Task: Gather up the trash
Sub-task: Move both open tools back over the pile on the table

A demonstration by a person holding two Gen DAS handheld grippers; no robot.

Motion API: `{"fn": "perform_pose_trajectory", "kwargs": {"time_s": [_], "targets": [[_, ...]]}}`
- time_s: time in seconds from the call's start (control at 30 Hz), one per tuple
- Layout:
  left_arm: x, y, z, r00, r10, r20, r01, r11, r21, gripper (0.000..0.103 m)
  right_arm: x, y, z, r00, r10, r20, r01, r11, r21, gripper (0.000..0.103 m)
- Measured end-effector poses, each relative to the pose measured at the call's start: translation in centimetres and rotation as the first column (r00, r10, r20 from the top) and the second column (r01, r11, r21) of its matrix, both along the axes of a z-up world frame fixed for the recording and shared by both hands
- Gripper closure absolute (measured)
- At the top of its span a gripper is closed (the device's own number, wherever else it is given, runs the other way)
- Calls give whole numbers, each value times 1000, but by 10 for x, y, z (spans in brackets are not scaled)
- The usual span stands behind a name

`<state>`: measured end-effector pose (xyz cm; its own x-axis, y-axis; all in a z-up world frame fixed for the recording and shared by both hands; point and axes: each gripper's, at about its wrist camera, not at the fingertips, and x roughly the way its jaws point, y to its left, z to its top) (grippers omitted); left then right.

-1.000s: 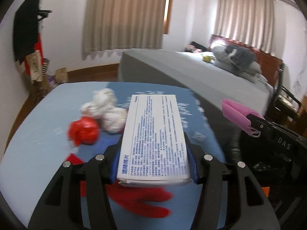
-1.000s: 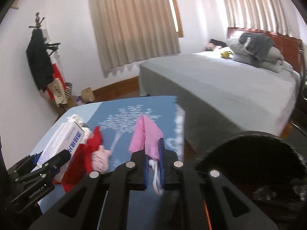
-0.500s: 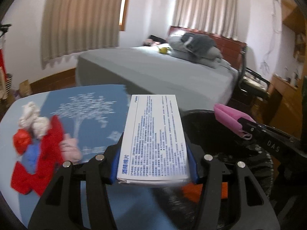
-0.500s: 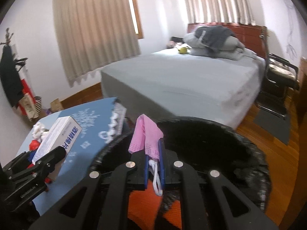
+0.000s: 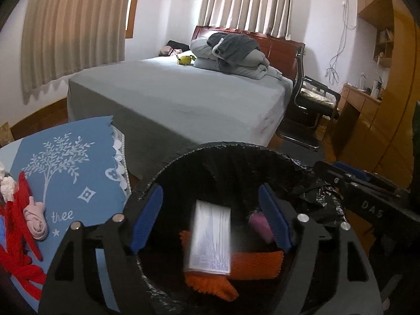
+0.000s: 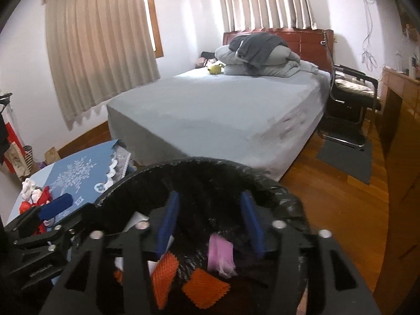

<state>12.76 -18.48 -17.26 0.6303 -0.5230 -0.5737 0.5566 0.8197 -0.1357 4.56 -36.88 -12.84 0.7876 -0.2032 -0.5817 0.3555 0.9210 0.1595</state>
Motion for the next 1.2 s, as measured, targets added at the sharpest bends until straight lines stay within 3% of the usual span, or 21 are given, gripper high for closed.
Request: {"fn": "perform_pose_trajectory", "kwargs": {"time_s": [0.13, 0.2, 0.47, 0.7, 0.93, 1.2], "targets": [[2, 12, 6, 999, 45, 26, -45, 999, 9, 22, -3, 4, 4, 1000, -20, 21, 20, 1000, -9, 13], [3, 24, 12, 996, 74, 46, -75, 997, 15, 18, -3, 9, 7, 999, -26, 40, 27, 999, -20, 7], [12, 97, 17, 965, 250, 79, -253, 967, 36, 17, 27, 61, 11, 993, 100, 68, -99, 995, -23, 6], [17, 171, 18, 909, 405, 96, -411, 909, 64, 17, 51, 121, 10, 971, 225, 78, -224, 974, -21, 6], [22, 242, 13, 836, 541, 86, -547, 833, 85, 17, 77, 185, 2, 936, 347, 65, -346, 938, -26, 6], [29, 279, 5, 794, 604, 70, -608, 787, 106, 17, 108, 232, -11, 903, 427, 38, -427, 904, -20, 6]]}}
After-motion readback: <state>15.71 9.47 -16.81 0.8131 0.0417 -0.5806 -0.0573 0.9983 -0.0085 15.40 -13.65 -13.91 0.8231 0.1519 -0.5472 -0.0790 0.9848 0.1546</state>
